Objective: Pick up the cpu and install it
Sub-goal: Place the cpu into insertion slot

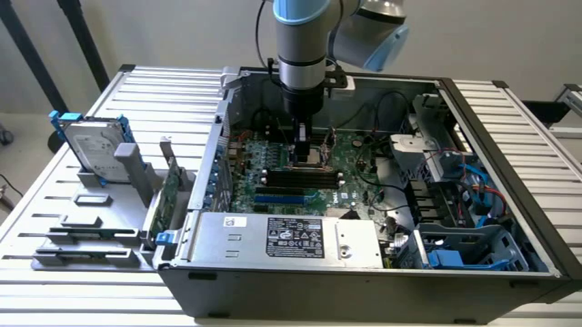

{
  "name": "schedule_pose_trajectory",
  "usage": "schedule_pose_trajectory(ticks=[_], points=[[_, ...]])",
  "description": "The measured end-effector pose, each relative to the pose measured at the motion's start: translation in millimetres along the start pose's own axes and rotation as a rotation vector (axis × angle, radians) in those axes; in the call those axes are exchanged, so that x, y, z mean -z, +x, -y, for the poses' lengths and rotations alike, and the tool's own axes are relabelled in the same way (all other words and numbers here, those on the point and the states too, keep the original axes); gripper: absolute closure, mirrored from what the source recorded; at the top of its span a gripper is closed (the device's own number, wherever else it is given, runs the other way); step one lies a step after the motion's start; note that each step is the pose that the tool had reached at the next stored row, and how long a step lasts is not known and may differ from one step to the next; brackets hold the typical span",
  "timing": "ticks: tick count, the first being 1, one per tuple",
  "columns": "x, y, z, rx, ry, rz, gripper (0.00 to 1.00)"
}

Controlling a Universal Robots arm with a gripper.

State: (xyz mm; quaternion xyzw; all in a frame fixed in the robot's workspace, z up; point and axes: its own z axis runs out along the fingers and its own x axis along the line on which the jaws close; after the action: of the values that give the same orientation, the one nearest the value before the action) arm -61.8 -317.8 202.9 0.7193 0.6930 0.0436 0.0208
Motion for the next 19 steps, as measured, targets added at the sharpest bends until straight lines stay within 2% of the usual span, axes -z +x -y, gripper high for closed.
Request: schedule_pose_trajectory(ticks=[4,10,16,18,19], points=[[1.4,0.1,-0.2,0.0,-0.0002,-0.0006,0.49],[14.3,0.4,-1.4,0.0,0.0002,-0.0004,0.49],[20.7,-2.0,-0.4,0.0,0.0002,-0.0005,0.49],[22.8,-3.2,0.6,0.0,0.0003,-0.0004,0.51],[23.9,-3.7,1.0,0.0,0.0004,-0.0004,0.58]])
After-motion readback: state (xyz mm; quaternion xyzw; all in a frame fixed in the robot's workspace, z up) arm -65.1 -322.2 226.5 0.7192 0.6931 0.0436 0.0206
